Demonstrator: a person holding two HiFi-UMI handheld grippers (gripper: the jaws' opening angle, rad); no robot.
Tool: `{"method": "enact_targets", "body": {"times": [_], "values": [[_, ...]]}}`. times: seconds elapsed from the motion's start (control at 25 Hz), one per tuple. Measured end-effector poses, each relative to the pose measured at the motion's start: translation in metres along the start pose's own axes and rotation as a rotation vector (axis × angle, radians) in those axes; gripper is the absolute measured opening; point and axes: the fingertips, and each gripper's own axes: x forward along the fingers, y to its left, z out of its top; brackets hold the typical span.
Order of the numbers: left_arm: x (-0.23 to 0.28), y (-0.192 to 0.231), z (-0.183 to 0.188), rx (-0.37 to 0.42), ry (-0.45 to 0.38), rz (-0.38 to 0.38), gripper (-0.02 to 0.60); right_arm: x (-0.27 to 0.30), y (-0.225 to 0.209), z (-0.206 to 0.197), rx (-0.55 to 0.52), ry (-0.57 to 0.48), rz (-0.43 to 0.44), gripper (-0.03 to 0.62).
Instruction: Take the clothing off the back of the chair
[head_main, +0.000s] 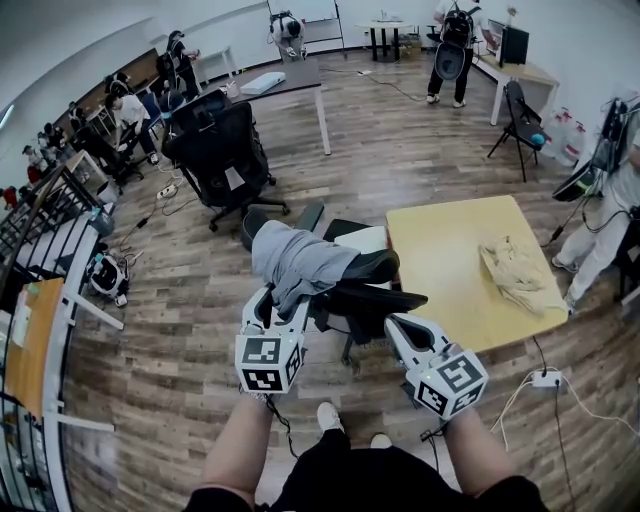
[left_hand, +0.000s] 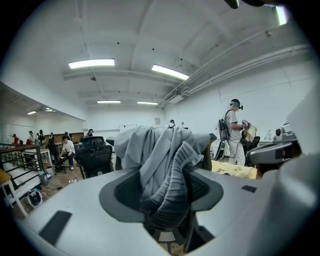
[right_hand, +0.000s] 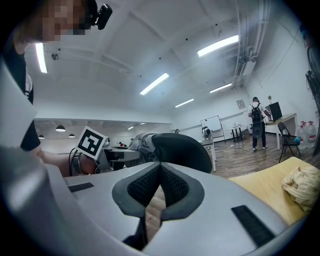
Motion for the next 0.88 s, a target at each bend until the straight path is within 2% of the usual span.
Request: {"method": "enact_targets", "body": {"times": [0.08,0.2,0.88], "values": [[-0.006,0.002,0.001,-0.007,-0.009,0.024,0.152,-0.003,0.001,-0.001,-0.004,-0.001,0.006,0.012],[-0.014,0.003,0.004,-0.022,-0.02,0.036,0.091,-0.007,0.005,0.0,-0.006,-0.005,0.013,0.012],[-0.08,-0.032,0.008,-0.083,-0.055,0.093,0.063,-0.054,0.034,-0.004,-0.043,-0.006,0.103,0.012]]}}
